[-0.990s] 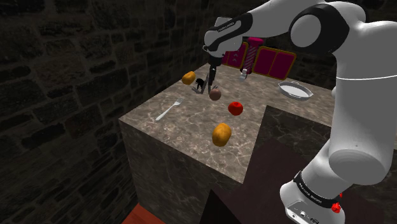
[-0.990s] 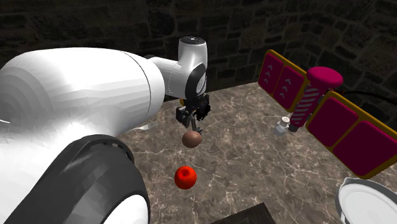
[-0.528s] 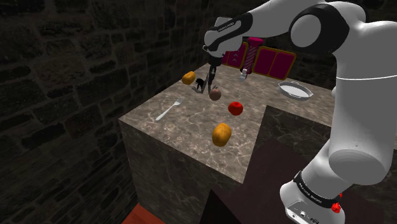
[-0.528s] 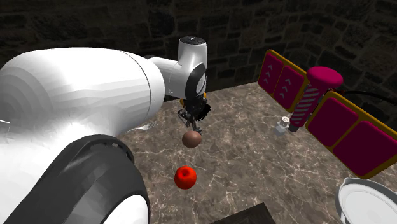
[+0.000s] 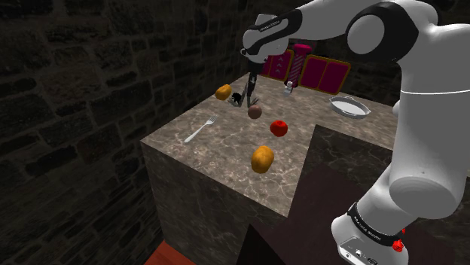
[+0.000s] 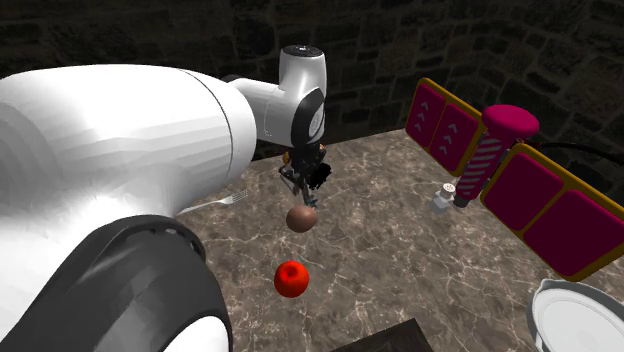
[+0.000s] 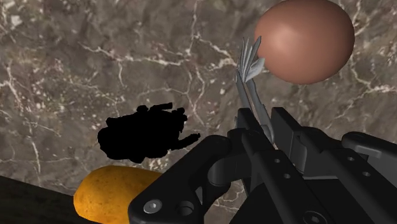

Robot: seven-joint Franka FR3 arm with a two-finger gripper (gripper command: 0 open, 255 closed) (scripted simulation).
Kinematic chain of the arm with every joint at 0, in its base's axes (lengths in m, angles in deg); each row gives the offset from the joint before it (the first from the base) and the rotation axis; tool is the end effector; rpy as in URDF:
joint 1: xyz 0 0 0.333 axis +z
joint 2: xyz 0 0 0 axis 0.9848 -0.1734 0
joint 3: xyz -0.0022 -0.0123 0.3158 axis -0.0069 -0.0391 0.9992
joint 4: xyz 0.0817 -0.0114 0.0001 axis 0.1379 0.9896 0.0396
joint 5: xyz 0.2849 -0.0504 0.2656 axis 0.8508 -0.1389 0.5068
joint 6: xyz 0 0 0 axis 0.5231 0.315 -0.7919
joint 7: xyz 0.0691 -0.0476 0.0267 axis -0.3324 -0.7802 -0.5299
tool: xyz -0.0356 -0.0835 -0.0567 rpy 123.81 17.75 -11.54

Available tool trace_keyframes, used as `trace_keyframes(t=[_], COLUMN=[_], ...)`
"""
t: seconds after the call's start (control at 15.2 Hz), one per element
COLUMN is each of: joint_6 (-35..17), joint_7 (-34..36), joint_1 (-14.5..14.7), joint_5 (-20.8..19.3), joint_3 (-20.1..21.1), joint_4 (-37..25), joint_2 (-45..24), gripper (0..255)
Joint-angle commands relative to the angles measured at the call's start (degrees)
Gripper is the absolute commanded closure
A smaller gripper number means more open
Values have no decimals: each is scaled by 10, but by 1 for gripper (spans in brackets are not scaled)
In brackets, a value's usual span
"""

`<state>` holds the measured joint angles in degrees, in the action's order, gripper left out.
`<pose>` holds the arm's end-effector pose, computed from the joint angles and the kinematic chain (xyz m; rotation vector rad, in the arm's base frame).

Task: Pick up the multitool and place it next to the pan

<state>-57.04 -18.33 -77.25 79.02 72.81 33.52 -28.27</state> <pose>0.6692 -0.1165 0.3703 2.9019 1.1974 0.0888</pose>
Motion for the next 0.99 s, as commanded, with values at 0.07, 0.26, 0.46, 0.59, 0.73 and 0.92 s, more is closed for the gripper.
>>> trace_keyframes(t=[0.07, 0.26, 0.46, 0.59, 0.73, 0.92], joint_6=[19, 39, 59, 73, 87, 108], joint_7=[3, 5, 7, 9, 10, 12], joint_1=[1, 1, 1, 1, 1, 0], joint_5=[-3, -6, -9, -10, -12, -14], joint_3=[-2, -3, -4, -5, -6, -6], joint_4=[-11, -23, -38, -48, -59, -76], joint_2=[9, 16, 22, 26, 29, 33], gripper=[255, 255, 255, 255, 255, 255])
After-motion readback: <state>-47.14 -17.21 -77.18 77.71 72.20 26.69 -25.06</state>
